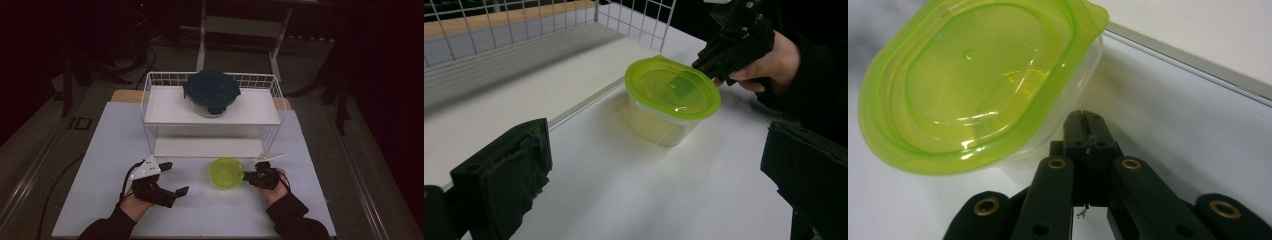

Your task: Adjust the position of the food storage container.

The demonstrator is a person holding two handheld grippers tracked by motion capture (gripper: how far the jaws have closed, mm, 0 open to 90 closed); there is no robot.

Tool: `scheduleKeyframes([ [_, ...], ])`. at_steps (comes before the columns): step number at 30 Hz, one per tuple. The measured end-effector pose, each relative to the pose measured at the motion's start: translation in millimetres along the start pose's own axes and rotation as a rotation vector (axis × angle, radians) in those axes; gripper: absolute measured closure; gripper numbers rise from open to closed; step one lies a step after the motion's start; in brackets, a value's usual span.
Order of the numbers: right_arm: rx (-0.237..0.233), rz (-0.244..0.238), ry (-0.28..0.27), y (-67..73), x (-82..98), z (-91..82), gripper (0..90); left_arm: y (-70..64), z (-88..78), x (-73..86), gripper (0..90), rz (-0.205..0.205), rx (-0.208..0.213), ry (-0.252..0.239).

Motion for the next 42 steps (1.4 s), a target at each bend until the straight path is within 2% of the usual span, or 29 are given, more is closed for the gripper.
scheduleKeyframes([
  [5,-0.020,0.009,0.001,4.0,3.2,-1.9,90.0,-0.6,0.5,0.3,0.0,0.004,-0.001,0.004],
  [17,-0.064,-0.024,0.028,23.0,-1.4,14.5,90.0,-0.6,0.8,0.4,0.0,0.004,0.003,0.004],
  [42,-0.101,-0.070,0.056,42.7,-17.9,45.8,90.0,-0.4,-1.0,-0.6,0.0,0.001,0.005,-0.002],
])
Point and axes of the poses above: each handheld gripper's, and its own axes: z roughly forward along the jaws, x roughly out of its underside, y roughly to its left, the point moved 7 cm from there along z, roughly forward along the jaws, and after that the axes turned 5 degrees about -x, right-handed, at the moved point
